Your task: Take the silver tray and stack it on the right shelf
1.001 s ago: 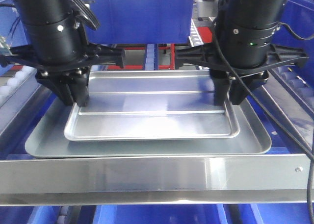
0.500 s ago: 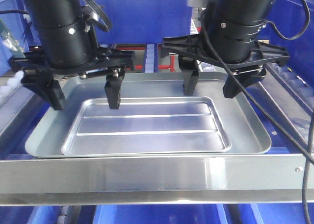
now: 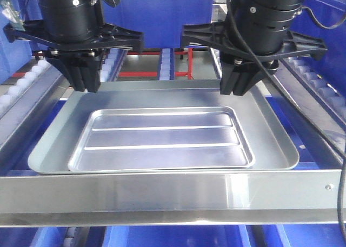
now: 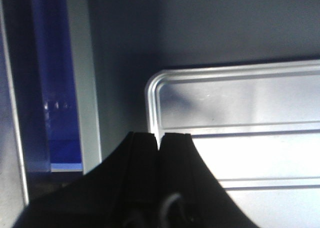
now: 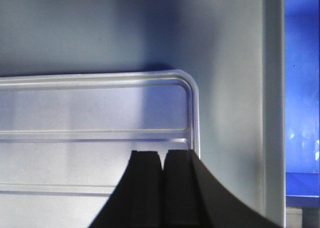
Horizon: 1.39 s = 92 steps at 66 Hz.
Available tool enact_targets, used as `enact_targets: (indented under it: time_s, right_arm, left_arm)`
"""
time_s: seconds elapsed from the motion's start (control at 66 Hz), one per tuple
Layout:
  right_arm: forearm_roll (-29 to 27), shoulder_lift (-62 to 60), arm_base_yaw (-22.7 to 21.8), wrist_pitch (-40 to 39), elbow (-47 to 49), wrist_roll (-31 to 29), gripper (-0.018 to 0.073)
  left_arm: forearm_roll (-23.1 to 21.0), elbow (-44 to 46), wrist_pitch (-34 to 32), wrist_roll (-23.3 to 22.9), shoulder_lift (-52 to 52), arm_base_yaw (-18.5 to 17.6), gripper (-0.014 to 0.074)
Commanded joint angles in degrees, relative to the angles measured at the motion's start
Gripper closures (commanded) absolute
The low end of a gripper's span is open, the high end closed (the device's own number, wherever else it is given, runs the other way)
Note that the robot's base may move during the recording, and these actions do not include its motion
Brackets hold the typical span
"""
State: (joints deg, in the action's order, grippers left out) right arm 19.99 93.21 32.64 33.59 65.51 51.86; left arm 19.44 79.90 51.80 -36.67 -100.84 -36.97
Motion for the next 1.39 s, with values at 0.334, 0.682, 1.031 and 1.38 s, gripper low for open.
enact_targets:
  time_s: [0.334,0.682,1.031,1.38]
  right_arm:
    - [1.40,-16.19,0.04,-14.73,-4.82,-12.08,0.0507]
    - [1.53,-42.44,0.14,-20.40,-24.01,-20.84,0.0507]
    - [13.58,-67.40,0.14,-20.47,-36.22,-20.89,0.0507]
    - [13.58,-70.03,0.14,-20.54,-37.01,-20.89,0.0507]
  left_arm:
    - [1.47,-14.46,-24.52,-5.04,20.35,-2.62,0.0678]
    - [7.16,-38.41,-41.43,-4.78,47.13,-2.67,0.0678]
    - [21.73,-52.40,-41.43,-4.69,75.22,-2.67,0.0678]
    - [22.34,-54.09,-41.67,-4.69,82.98,-2.67,0.0678]
